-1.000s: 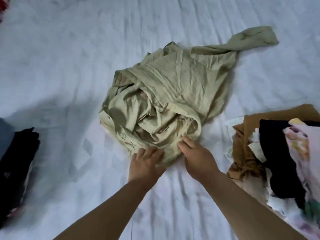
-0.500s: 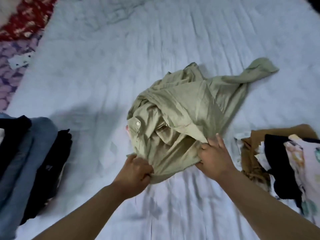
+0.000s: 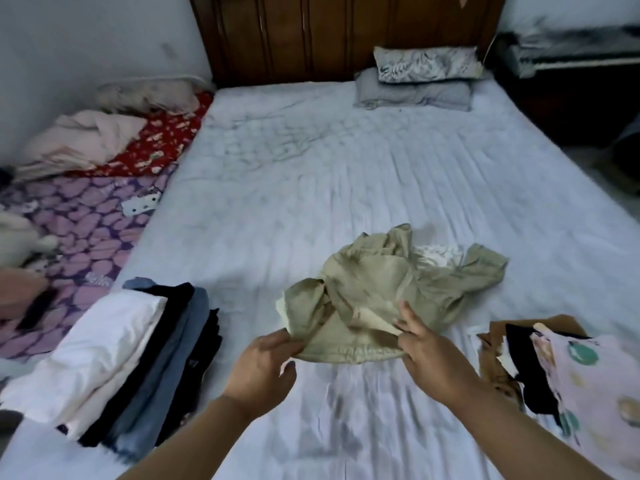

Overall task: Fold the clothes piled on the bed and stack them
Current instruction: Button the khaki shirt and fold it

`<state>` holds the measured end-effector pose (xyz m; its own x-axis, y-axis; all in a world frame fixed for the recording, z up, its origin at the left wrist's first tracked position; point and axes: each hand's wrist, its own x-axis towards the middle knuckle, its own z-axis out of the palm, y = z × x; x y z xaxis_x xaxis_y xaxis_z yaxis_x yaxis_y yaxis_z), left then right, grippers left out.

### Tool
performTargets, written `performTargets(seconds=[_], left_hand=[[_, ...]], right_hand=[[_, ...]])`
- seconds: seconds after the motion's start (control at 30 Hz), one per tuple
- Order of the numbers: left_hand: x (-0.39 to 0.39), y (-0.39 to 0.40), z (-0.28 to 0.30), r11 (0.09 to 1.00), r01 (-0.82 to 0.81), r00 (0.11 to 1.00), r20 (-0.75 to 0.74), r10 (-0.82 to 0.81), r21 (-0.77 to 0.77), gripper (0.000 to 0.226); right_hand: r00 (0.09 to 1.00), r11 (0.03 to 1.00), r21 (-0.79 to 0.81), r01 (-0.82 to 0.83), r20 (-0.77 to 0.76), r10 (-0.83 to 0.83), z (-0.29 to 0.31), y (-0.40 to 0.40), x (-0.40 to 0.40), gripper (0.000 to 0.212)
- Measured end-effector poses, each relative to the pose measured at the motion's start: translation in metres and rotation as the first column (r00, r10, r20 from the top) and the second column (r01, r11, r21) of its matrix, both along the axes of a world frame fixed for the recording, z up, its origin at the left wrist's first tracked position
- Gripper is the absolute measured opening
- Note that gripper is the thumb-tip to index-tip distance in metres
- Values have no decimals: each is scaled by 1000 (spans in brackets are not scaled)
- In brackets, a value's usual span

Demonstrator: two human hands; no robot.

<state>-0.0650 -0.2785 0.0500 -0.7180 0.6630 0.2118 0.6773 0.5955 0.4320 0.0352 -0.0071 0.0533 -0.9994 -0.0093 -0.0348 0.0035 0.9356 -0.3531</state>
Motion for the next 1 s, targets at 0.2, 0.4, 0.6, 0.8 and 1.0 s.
performTargets(seconds=[0.2,0.4,0.6,0.8,1.0], left_hand=[[16,1,47,938,-218,942,309,130,269,33],[25,12,90,783,-489,794,567,218,384,12],[13,10,152,921,-134,985,151,83,365,37],[-1,35,228,670,-380,911,384,151,638,22],[-12,35,273,763,-197,978,181,106,615,14]], right_hand=[[960,960,-98,264,-68,-271,64,-14,4,15],[950,944,-130,303,-42,-310,125,-33,1,14],[917,850,-438,294,-122,-381,191,-45,-8,14],[892,742,-642,193,-200,-405,239,-67,-27,10],[765,661,-698,276,-257,-591,271,-68,-42,15]])
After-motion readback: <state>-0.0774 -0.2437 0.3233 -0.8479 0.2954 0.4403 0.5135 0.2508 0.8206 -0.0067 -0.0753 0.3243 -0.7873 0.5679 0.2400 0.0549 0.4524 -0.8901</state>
